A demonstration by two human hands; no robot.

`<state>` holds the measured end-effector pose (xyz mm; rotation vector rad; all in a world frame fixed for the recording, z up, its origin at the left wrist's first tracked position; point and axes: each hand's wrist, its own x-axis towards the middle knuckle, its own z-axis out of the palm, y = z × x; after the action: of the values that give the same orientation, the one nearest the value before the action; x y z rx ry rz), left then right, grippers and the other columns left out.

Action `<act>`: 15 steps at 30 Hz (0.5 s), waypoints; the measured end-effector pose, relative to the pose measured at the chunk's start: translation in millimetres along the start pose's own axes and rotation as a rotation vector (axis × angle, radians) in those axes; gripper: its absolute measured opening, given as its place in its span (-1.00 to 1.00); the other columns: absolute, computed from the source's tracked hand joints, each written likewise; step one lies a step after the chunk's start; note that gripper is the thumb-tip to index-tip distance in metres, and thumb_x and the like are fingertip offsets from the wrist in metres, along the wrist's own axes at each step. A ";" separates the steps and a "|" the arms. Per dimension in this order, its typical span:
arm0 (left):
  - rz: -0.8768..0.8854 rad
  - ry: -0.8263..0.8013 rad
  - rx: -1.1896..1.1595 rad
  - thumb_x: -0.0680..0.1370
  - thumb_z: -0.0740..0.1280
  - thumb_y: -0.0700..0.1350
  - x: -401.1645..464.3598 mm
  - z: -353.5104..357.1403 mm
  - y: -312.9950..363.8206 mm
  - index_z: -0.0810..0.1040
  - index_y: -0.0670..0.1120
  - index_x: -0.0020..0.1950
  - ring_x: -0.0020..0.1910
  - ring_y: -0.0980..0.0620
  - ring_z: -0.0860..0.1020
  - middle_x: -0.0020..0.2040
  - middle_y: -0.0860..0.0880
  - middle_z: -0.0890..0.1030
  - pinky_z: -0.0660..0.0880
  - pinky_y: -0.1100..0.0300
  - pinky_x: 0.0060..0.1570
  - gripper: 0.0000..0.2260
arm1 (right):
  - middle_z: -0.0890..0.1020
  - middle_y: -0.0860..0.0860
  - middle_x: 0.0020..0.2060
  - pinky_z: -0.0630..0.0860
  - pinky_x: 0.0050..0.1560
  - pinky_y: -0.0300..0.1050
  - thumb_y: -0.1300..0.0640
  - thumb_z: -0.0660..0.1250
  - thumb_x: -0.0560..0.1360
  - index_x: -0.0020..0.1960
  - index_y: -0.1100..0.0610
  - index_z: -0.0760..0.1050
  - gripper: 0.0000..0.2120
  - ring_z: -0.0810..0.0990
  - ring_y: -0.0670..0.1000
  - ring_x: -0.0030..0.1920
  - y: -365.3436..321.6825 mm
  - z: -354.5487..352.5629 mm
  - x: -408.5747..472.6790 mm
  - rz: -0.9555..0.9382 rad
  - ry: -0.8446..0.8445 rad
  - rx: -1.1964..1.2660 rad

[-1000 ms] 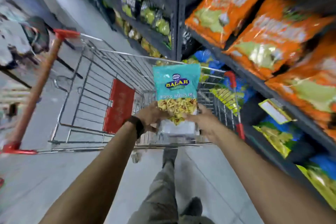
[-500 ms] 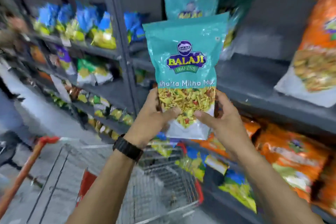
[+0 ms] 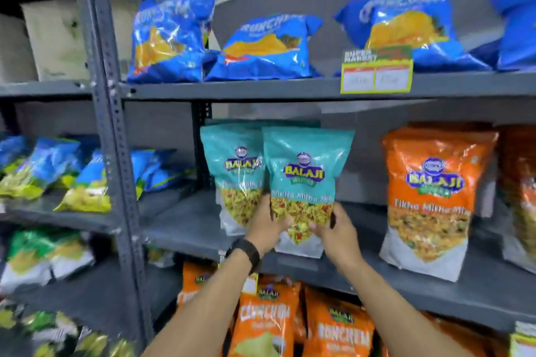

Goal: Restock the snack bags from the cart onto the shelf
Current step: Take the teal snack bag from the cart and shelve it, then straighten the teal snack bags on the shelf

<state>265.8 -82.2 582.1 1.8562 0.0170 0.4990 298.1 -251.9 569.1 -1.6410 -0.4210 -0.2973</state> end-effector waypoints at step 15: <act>0.105 0.375 0.441 0.22 0.63 0.24 26.9 -63.7 -53.3 -0.30 0.10 0.63 0.62 -0.18 0.20 0.61 -0.18 0.17 0.30 -0.17 0.53 0.32 | -0.10 0.26 0.66 0.35 0.39 0.52 -0.46 0.55 0.12 0.67 -0.03 -0.22 0.42 0.07 0.38 0.62 -2.4 89.0 -16.0 -0.071 0.250 -0.831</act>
<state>280.6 0.6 558.6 2.1700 0.3041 0.9724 278.0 -165.0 554.2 -2.3563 -0.1612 -0.7983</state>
